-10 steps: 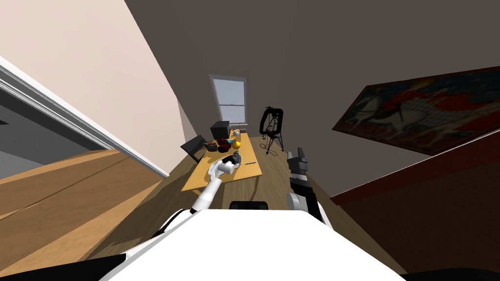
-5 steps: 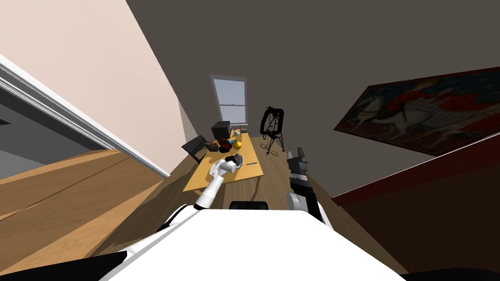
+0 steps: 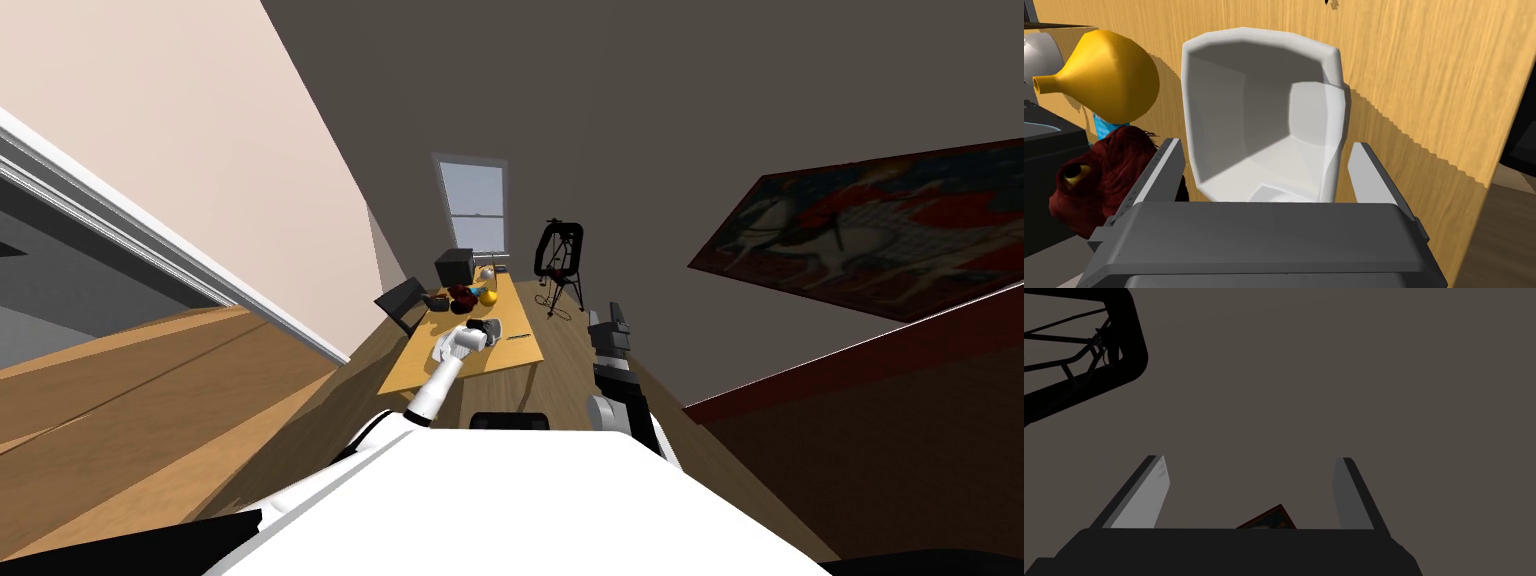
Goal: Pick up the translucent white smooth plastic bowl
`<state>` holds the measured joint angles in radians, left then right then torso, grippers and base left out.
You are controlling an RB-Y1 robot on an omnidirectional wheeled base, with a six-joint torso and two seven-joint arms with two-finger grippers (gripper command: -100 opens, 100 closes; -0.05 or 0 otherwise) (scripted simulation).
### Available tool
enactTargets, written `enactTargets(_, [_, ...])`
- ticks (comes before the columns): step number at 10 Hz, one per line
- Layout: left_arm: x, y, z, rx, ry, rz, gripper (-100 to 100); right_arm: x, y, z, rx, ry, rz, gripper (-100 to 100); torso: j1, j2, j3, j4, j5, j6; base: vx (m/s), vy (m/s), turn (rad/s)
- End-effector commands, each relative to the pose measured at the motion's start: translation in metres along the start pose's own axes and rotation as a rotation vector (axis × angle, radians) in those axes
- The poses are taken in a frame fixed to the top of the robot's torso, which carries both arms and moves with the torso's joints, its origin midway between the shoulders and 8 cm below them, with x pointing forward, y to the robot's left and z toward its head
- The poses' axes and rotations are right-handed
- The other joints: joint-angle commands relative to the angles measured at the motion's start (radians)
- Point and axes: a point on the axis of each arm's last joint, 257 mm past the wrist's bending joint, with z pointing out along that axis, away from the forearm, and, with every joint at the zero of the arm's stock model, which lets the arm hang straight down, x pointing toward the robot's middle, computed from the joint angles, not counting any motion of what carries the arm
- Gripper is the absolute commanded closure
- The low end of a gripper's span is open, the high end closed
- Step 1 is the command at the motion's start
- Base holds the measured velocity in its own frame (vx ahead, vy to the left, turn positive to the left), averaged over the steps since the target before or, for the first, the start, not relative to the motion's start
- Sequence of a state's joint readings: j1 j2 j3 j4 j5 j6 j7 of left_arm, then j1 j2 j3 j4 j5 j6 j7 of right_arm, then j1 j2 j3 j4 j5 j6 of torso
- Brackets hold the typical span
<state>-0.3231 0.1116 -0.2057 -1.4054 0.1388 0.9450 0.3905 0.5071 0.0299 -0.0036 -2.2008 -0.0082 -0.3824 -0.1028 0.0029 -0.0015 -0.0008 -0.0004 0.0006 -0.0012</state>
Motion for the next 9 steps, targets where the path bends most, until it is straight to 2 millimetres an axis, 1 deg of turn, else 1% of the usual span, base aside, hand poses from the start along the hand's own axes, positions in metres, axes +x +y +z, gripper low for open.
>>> enactTargets(1, [-0.002,0.012,0.004,-0.054,-0.016,-0.008,-100,0.0,0.0,0.0,0.0,0.0,0.0,0,0.0,0.0,0.0,0.0,0.0,0.0,0.033,0.05,0.006])
enactTargets(5, [-0.007,0.052,0.011,-0.185,-0.052,-0.03,-100,0.0,0.0,0.0,0.0,0.0,0.0,0,0.0,-0.002,-0.001,0.0,0.0,0.0,0.047,0.045,0.002])
enactTargets(6, [-0.01,0.069,0.013,-0.228,-0.063,-0.039,-100,0.0,0.0,0.0,0.0,0.0,0.0,0,-0.001,-0.002,-0.001,0.0,0.0,0.0,0.059,0.028,-0.001])
enactTargets(7, [-0.009,0.06,0.012,-0.202,-0.056,-0.034,-100,0.0,0.0,0.0,0.0,0.0,0.0,0,-0.001,-0.002,-0.001,-0.001,0.0,0.0,0.027,0.013,0.0])
enactTargets(8, [-0.009,0.063,0.012,-0.208,-0.058,-0.035,0,0.0,0.0,0.0,0.0,0.0,0.0,0,-0.002,-0.001,0.0,0.0,0.0,0.0,0.0,0.0,0.0])
enactTargets(9, [-0.03,0.061,0.015,-0.207,-0.066,-0.046,-100,0.0,0.0,0.0,0.0,0.0,0.0,0,-0.003,0.001,0.0,0.0,-0.001,0.0,-0.012,-0.049,-0.137])
